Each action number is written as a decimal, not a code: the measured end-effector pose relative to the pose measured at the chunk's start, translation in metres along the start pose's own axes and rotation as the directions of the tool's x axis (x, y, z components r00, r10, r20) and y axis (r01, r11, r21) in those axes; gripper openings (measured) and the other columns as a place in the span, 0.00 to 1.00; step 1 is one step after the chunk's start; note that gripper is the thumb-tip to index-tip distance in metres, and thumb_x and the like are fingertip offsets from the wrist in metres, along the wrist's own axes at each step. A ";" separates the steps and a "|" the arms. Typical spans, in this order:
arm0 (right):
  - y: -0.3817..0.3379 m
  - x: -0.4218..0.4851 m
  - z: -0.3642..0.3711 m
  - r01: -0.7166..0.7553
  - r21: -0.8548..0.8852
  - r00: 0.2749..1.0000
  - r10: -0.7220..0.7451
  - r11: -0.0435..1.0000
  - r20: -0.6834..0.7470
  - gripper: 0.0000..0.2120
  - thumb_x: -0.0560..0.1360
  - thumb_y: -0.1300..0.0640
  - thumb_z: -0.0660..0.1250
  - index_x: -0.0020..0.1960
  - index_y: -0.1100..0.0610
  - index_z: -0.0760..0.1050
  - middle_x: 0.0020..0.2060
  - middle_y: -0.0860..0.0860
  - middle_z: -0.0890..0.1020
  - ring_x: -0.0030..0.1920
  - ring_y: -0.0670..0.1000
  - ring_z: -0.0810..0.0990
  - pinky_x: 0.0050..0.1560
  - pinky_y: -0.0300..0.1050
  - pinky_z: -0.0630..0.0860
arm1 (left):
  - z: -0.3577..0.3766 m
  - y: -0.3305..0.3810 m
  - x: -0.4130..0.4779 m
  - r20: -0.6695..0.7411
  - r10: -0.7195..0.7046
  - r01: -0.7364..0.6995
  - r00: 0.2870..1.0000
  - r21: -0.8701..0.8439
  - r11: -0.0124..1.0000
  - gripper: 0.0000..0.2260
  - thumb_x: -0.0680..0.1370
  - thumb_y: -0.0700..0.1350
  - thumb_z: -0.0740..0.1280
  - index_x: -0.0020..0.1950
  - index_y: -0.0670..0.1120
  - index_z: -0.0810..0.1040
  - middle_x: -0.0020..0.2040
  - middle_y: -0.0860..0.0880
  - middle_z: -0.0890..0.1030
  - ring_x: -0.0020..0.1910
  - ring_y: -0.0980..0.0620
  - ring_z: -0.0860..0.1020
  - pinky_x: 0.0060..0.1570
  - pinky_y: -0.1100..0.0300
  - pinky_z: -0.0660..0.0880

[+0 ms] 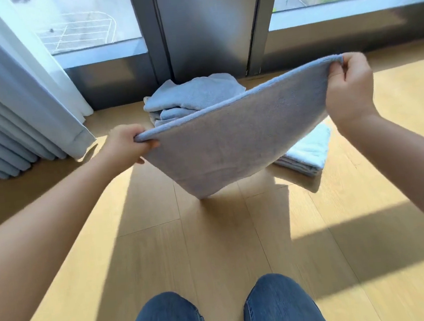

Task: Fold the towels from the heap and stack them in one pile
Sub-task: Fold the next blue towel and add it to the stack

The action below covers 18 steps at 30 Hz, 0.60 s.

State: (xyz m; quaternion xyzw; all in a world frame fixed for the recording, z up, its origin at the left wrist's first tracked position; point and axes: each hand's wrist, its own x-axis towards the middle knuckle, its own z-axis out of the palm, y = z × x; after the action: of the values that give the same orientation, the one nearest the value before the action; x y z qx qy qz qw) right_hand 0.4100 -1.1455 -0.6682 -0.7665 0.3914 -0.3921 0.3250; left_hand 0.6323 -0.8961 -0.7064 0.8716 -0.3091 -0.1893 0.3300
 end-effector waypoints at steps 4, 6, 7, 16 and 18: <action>0.005 0.001 -0.014 -0.158 0.027 0.986 0.156 0.987 0.056 0.13 0.80 0.59 0.54 0.58 0.67 0.70 0.45 0.54 0.71 0.46 0.50 0.68 0.36 0.29 0.66 | -0.037 0.024 -0.006 -0.110 -0.004 -0.032 0.994 -0.321 0.947 0.02 0.76 0.36 0.66 0.45 0.41 0.76 0.37 0.49 0.74 0.38 0.54 0.75 0.34 0.67 0.79; 0.006 -0.001 -0.020 -0.187 0.031 0.978 0.183 0.982 0.099 0.13 0.79 0.60 0.55 0.57 0.66 0.72 0.42 0.53 0.72 0.46 0.50 0.69 0.39 0.36 0.68 | -0.049 0.022 -0.010 -0.137 -0.055 -0.021 0.989 -0.497 0.868 0.05 0.76 0.36 0.66 0.41 0.44 0.75 0.38 0.49 0.76 0.38 0.55 0.77 0.33 0.71 0.78; 0.005 -0.003 -0.022 -0.188 0.031 0.977 0.184 0.982 0.111 0.12 0.79 0.60 0.56 0.57 0.65 0.73 0.41 0.53 0.73 0.46 0.50 0.70 0.39 0.36 0.68 | -0.055 0.020 -0.012 -0.149 -0.074 -0.020 0.986 -0.549 0.835 0.06 0.75 0.36 0.66 0.41 0.45 0.75 0.39 0.49 0.76 0.39 0.55 0.77 0.33 0.71 0.78; 0.011 -0.006 0.010 -0.269 0.008 0.939 0.261 0.963 0.226 0.05 0.79 0.61 0.55 0.48 0.58 0.69 0.34 0.47 0.70 0.33 0.43 0.66 0.34 0.34 0.65 | -0.052 -0.002 0.000 -0.157 -0.098 0.011 0.983 -0.477 0.879 0.06 0.77 0.38 0.64 0.42 0.47 0.75 0.42 0.50 0.76 0.45 0.55 0.77 0.46 0.65 0.79; 0.017 -0.002 0.022 -0.284 -0.012 0.928 0.278 0.959 0.248 0.06 0.79 0.61 0.55 0.45 0.57 0.69 0.33 0.48 0.69 0.32 0.45 0.64 0.29 0.32 0.65 | -0.048 -0.007 0.010 -0.191 -0.151 0.055 0.970 -0.430 0.901 0.07 0.76 0.38 0.65 0.40 0.47 0.74 0.42 0.50 0.76 0.45 0.54 0.77 0.45 0.65 0.78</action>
State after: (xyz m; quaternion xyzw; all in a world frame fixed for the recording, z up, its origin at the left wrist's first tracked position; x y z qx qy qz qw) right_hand 0.4227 -1.1478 -0.6928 -0.7414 0.4489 -0.2478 0.4330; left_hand 0.6678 -0.8766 -0.6781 0.8104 -0.1755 -0.1712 0.5321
